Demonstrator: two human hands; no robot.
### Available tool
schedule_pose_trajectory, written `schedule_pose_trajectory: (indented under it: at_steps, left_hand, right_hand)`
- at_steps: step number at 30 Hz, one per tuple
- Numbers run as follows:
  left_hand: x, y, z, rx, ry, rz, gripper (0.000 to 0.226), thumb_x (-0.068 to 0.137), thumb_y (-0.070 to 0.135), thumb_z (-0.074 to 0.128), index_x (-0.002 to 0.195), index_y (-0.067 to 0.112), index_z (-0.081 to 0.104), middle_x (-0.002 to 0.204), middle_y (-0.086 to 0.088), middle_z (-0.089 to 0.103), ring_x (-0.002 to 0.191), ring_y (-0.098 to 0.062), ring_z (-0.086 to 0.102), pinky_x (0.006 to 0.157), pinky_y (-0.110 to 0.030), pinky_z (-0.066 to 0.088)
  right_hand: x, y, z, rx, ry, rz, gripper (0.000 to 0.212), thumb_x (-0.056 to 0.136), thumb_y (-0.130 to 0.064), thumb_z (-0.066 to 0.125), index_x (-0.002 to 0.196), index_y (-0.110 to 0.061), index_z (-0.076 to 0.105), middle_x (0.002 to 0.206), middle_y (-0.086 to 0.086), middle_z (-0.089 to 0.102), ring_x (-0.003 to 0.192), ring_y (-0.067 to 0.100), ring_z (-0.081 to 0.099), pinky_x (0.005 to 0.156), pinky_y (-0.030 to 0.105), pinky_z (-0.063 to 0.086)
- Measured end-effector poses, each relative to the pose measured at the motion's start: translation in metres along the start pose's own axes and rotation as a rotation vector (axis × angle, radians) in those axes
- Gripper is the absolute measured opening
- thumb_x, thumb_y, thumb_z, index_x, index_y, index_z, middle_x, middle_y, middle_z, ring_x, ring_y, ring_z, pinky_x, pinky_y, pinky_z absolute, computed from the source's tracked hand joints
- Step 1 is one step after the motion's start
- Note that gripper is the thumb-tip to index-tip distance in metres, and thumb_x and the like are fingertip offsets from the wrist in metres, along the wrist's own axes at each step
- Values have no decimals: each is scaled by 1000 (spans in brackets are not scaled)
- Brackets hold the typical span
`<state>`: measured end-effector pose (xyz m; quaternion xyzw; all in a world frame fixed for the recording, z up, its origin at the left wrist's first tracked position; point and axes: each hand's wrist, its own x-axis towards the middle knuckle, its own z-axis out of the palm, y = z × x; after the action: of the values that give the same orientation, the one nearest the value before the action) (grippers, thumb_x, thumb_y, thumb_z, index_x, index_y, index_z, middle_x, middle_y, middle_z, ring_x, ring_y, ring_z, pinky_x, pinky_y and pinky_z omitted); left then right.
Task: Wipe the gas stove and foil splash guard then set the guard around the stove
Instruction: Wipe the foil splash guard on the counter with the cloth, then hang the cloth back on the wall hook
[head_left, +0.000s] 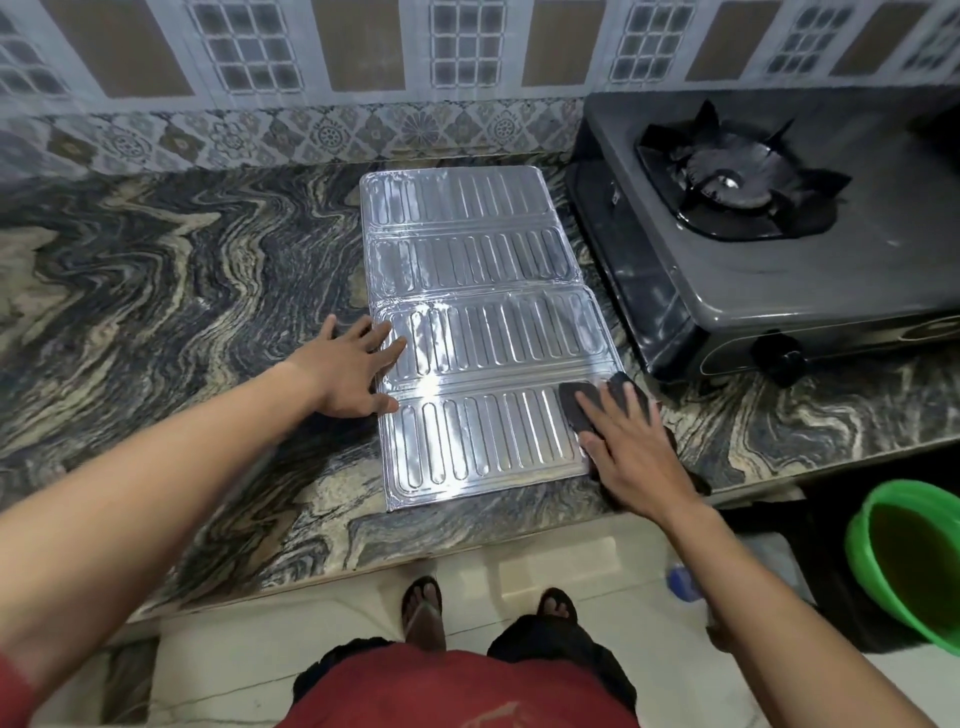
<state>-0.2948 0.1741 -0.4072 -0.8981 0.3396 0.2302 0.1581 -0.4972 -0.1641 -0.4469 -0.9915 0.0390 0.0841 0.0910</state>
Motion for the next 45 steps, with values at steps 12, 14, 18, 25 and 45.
schedule_pose_trajectory:
  at_steps: [12, 14, 18, 25, 45]
  left_hand:
    - [6, 146, -45, -308, 218, -68, 65, 95, 61, 41, 150, 26, 40, 157, -4, 37, 149, -28, 23, 117, -56, 22]
    - [17, 184, -50, -317, 237, -40, 63, 93, 64, 44, 141, 24, 51, 148, -4, 48, 141, -26, 36, 112, -49, 33]
    - [31, 218, -59, -348, 305, -91, 50, 87, 55, 60, 125, 23, 63, 136, -4, 54, 126, -28, 47, 101, -44, 43]
    - [11, 218, -71, -698, 348, -75, 13, 85, 20, 67, 94, 22, 58, 92, -2, 69, 88, -25, 63, 79, -39, 51]
    - [-108, 146, -268, -1192, 777, 201, 19, 94, -1, 61, 107, 14, 62, 93, -3, 68, 87, -13, 66, 76, -27, 54]
  right_hand:
    - [-8, 15, -27, 375, 69, -15, 50, 100, -22, 53, 148, -20, 41, 160, 4, 29, 149, 22, 20, 119, 30, 14]
    - [-3, 18, -33, 340, 34, -32, 52, 99, -25, 54, 149, -21, 39, 156, 3, 36, 146, 22, 27, 118, 30, 19]
    - [5, 20, -40, 322, 35, -67, 57, 91, -22, 63, 142, -22, 38, 140, 1, 47, 128, 28, 45, 107, 42, 40]
    - [21, 23, -49, 375, -145, -73, 89, 83, -14, 64, 156, -27, 14, 133, 11, 52, 130, 33, 38, 106, 43, 40]
    - [27, 20, -277, 1196, 163, -539, 26, 88, -8, 72, 105, -28, 71, 82, 4, 65, 75, 11, 59, 71, 35, 56]
